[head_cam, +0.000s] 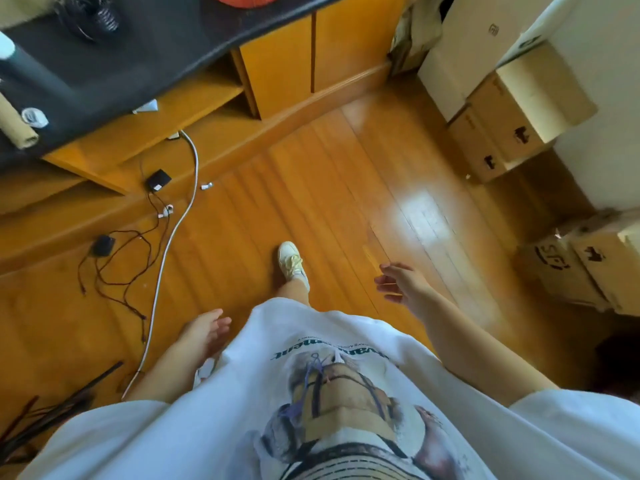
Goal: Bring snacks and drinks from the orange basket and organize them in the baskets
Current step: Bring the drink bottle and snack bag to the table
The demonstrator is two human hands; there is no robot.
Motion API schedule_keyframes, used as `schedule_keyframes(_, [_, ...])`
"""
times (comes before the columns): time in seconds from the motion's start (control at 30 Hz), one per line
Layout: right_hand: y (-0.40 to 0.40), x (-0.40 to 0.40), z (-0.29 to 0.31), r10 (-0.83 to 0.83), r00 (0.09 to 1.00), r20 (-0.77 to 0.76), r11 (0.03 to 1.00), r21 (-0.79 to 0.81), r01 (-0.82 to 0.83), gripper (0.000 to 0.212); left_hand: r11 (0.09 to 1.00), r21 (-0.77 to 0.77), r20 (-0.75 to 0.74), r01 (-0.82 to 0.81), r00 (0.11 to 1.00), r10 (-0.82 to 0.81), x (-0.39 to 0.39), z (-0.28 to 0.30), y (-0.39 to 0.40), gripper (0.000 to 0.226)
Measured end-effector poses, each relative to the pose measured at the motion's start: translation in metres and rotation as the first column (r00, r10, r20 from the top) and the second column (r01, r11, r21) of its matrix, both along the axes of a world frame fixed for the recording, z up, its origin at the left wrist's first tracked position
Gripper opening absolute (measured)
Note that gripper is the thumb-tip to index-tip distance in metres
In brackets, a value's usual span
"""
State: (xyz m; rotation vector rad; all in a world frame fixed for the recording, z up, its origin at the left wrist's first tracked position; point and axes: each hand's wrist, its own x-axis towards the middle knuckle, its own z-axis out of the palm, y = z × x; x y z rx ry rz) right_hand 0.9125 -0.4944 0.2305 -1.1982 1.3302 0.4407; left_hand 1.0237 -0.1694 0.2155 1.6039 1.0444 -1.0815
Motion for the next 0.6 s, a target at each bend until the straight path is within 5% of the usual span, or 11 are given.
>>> schedule_keyframes(0.3, [-0.036, 0.085, 0.003, -0.166, 0.980, -0.107, 0.986, -0.052, 0.161, 0.004, 0.977, -0.049, 0.181, 0.209, 0.963, -0.197, 0.182, 0.027, -0.106, 0.027])
schedule_keyframes(0.47, [-0.052, 0.131, 0.002, -0.310, 0.936, -0.169, 0.951, -0.062, 0.304, 0.012, 0.946, -0.145, 0.216, 0.290, 0.942, -0.255, 0.247, 0.037, -0.163, 0.016])
schedule_keyframes(0.6, [-0.078, 0.190, 0.002, -0.275, 0.939, -0.205, 0.962, -0.059, 0.268, 0.028, 0.938, -0.186, 0.224, 0.292, 0.942, -0.249, 0.296, 0.030, -0.190, 0.017])
